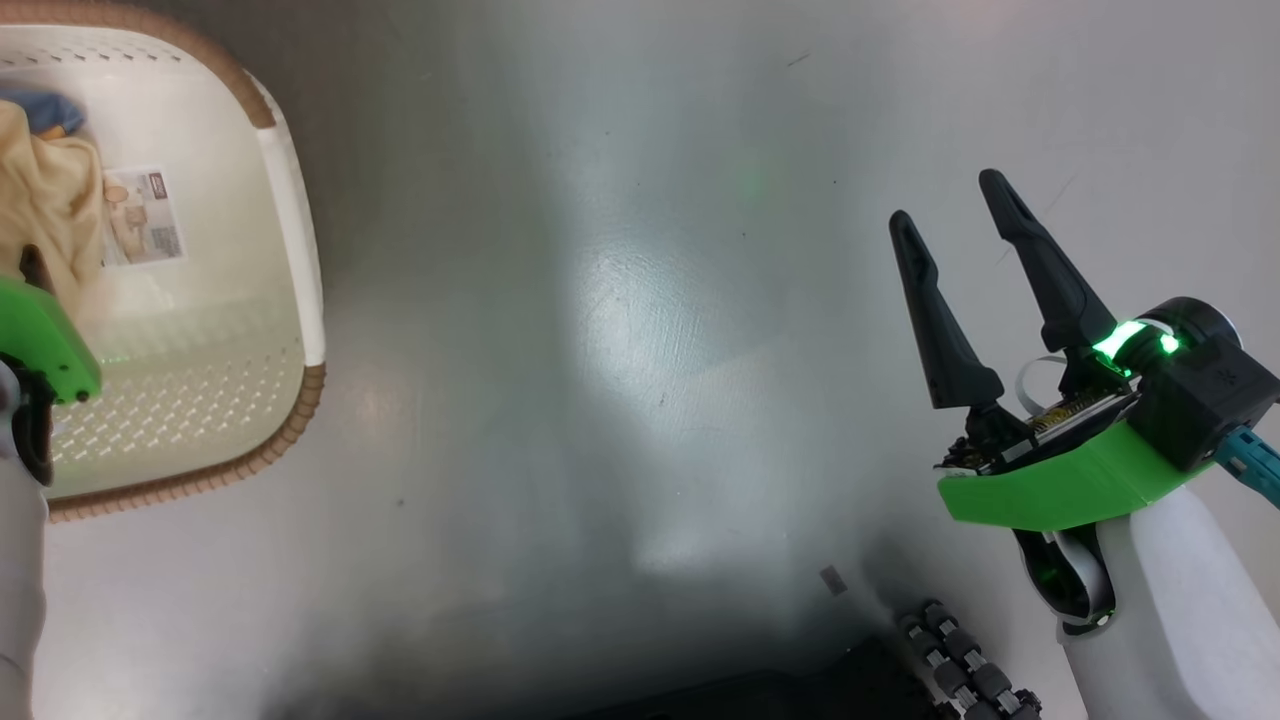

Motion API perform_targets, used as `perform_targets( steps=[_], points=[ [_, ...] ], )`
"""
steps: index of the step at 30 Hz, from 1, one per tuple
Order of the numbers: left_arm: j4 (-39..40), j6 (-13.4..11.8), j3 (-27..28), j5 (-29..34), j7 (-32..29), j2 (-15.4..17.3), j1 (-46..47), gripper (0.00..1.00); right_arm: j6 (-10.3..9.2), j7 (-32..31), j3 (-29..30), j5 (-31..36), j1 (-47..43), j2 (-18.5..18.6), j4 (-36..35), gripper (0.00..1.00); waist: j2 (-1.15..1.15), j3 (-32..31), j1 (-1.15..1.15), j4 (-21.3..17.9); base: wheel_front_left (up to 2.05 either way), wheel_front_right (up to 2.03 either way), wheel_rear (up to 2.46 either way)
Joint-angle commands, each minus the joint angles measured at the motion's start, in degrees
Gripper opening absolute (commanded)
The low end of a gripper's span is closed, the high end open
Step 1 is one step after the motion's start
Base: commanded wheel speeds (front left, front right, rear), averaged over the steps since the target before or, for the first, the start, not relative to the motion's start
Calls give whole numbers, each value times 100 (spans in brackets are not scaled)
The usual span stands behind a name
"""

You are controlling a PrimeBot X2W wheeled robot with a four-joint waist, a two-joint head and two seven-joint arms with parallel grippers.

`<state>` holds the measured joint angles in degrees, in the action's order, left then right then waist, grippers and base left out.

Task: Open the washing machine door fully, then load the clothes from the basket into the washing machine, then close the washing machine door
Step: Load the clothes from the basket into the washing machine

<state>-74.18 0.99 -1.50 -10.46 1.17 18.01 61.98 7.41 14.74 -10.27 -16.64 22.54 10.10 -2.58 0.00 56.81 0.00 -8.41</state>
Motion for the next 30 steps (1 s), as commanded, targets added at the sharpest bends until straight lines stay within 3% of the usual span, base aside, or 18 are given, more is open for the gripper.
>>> perform_targets(
  steps=[1, 11, 14, 15, 17, 19, 22, 30],
  points=[
    [22, -70, 64, -85, 24, 340, -112, 100, 8, 26, -115, 39, -213, 33, -137, 100, 0, 13, 0, -2, 0, 0, 0],
    [22, -132, 26, -183, 21, 378, -68, 100, 8, 26, -159, 63, -239, 65, -202, 100, 0, 91, 0, 0, 0, 0, 0],
    [22, -147, 17, -211, 17, 386, -63, 92, 8, 26, -175, 68, -241, 80, -215, 100, 0, 102, 0, -7, 0, 0, 0],
    [22, -152, 14, -221, 14, 390, -61, 88, 8, 26, -181, 69, -242, 85, -219, 100, 0, 107, 0, -10, 0, 0, 0],
    [22, -161, 6, -238, 7, 396, -53, 59, 8, 26, -189, 70, -242, 92, -232, 100, 0, 118, 0, -15, 0, 0, 0],
    [22, -168, 2, -258, 4, 400, -43, 43, 8, 26, -193, 70, -243, 97, -244, 100, 0, 127, 0, -17, 0, 0, 0],
    [22, -174, -1, -296, -6, 397, -31, 1, 8, 26, -199, 70, -244, 105, -254, 100, 0, 137, 0, -14, 0, 0, 0],
    [22, -137, 20, -434, 125, 299, -63, 0, 8, 26, -170, 91, -240, 99, -257, 100, 0, 64, 0, 64, 0, 0, 0]
  ],
)
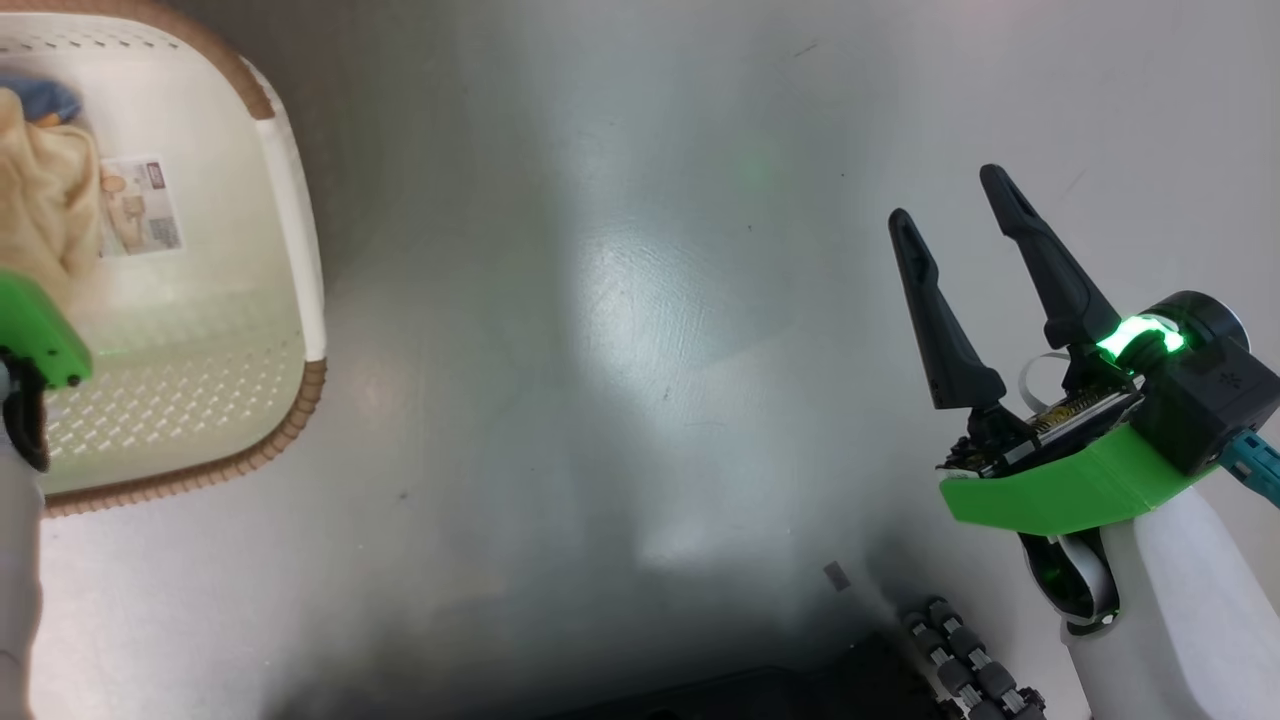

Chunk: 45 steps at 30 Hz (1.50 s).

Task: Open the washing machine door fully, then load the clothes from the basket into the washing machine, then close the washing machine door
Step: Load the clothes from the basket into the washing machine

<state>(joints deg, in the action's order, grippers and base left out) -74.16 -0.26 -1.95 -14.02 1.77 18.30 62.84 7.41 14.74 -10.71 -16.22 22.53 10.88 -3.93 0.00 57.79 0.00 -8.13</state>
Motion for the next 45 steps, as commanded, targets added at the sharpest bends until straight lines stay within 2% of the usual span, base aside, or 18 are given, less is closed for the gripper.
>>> perform_targets(
  steps=[1, 17, 27, 34, 45],
  points=[
    [21, 6, 68, -100, 94, 236, -165, 0, 8, 26, -118, 55, -244, 21, -121, 100, 0, -64, 0, 61, 0, 0, 0],
    [21, 407, 348, -656, 950, -277, -578, 0, 8, 26, -44, -34, -258, 40, 71, 100, 0, -893, 0, 323, 0, 0, 0],
    [99, 658, 179, -638, 1287, -361, -1026, 0, 8, 26, -6, -115, -515, 82, 307, 100, 0, -1840, 0, 375, 0, 0, 0],
    [754, 742, 149, -616, 1320, -416, -1704, 0, 8, 26, 19, -166, -779, 119, 484, 100, 0, -2611, 0, 361, 0, 0, 0],
    [1932, 767, 404, -510, 1322, -481, -2966, 0, 8, 26, 163, -258, -1405, 197, 673, 100, 0, -3816, 0, 394, 0, 0, 0]
  ],
)
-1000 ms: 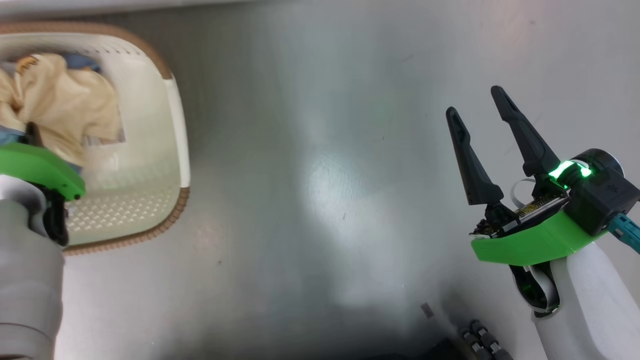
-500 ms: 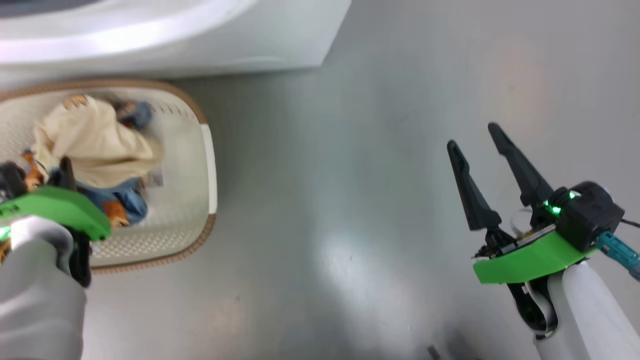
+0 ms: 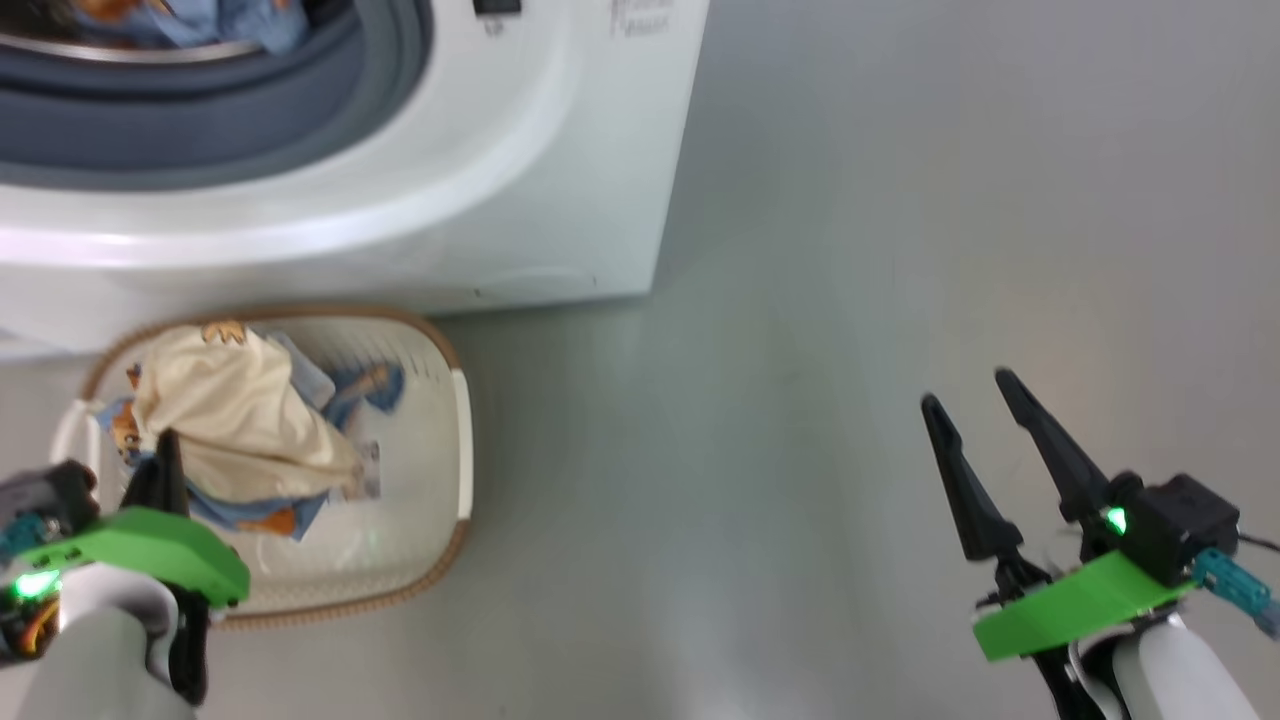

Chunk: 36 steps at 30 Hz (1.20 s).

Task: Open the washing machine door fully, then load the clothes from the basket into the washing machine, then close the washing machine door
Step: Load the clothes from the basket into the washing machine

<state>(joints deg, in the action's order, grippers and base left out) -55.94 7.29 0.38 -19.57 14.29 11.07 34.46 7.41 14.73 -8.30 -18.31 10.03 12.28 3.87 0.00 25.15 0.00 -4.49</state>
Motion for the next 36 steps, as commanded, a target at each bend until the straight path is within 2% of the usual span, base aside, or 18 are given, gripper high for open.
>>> perform_targets(
  steps=[1, 11, 24, 31, 36],
  points=[
    [224, 13, 179, 71, 70, 231, -234, 0, 8, 27, -52, -54, -219, 65, -103, 100, 0, -635, 0, 38, 0, 0, 0],
    [1526, 18, 478, 229, 71, 48, -1277, 0, 8, 27, 190, -79, -727, 75, -109, 100, 0, -1230, 0, 46, 0, 0, 0],
    [3954, 19, 1117, 482, 71, -538, -3022, 0, 8, 27, 433, -81, -1111, -27, -173, 100, 0, -1489, 0, 36, 0, 0, 0],
    [4335, 19, 1173, 473, 71, -685, -3111, 0, 8, 27, 479, -72, -1091, -83, -210, 100, 0, -1403, 0, 31, 0, 0, 0],
    [4457, 19, 1127, 389, 71, -566, -2726, 0, 8, 27, 510, -58, -1045, -132, -241, 100, 0, -1292, 0, 18, 0, 0, 0]
  ],
)
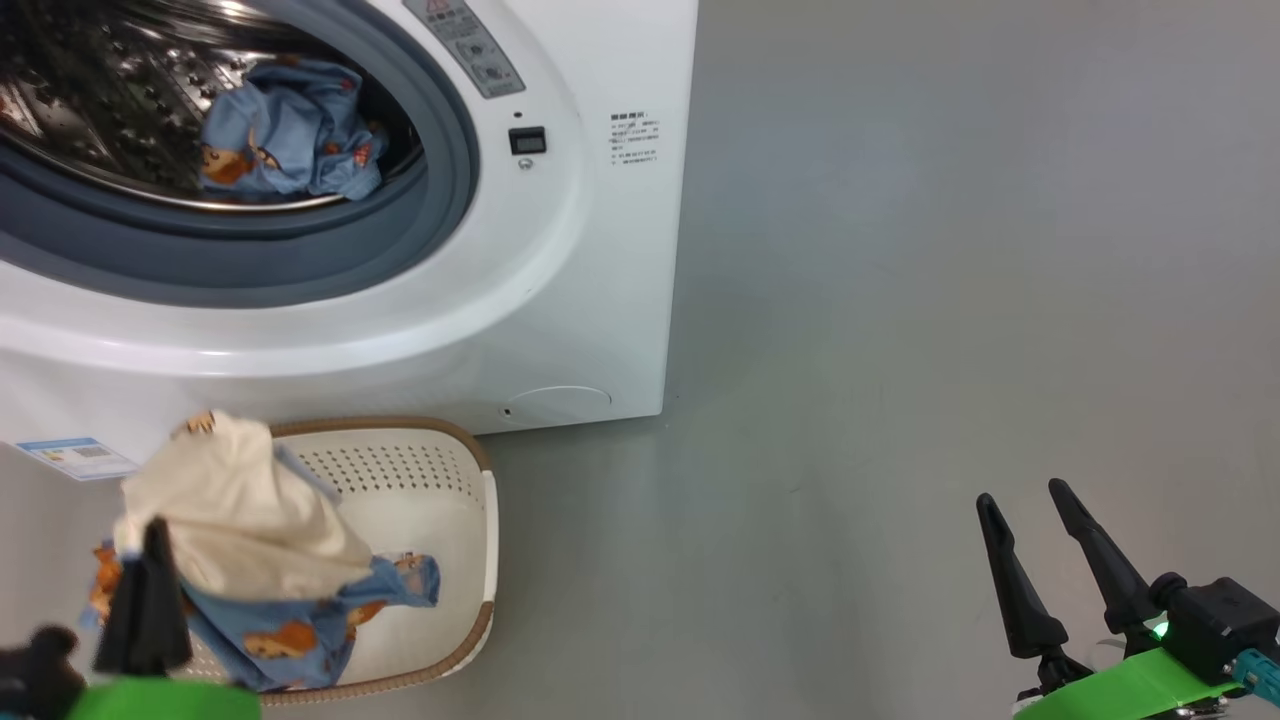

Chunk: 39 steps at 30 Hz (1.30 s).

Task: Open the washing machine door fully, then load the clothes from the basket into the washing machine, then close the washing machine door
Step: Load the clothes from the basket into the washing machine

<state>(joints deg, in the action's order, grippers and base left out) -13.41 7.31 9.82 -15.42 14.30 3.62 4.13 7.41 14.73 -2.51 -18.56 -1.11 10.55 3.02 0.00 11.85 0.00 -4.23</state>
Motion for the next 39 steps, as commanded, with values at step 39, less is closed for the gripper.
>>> perform_targets(
  steps=[39],
  points=[
    [-3896, 17, -948, -315, 49, 2380, 5439, 0, 8, 27, -453, -37, 881, -426, -288, 100, 0, 1634, 0, -1246, 0, 0, 0]
  ],
)
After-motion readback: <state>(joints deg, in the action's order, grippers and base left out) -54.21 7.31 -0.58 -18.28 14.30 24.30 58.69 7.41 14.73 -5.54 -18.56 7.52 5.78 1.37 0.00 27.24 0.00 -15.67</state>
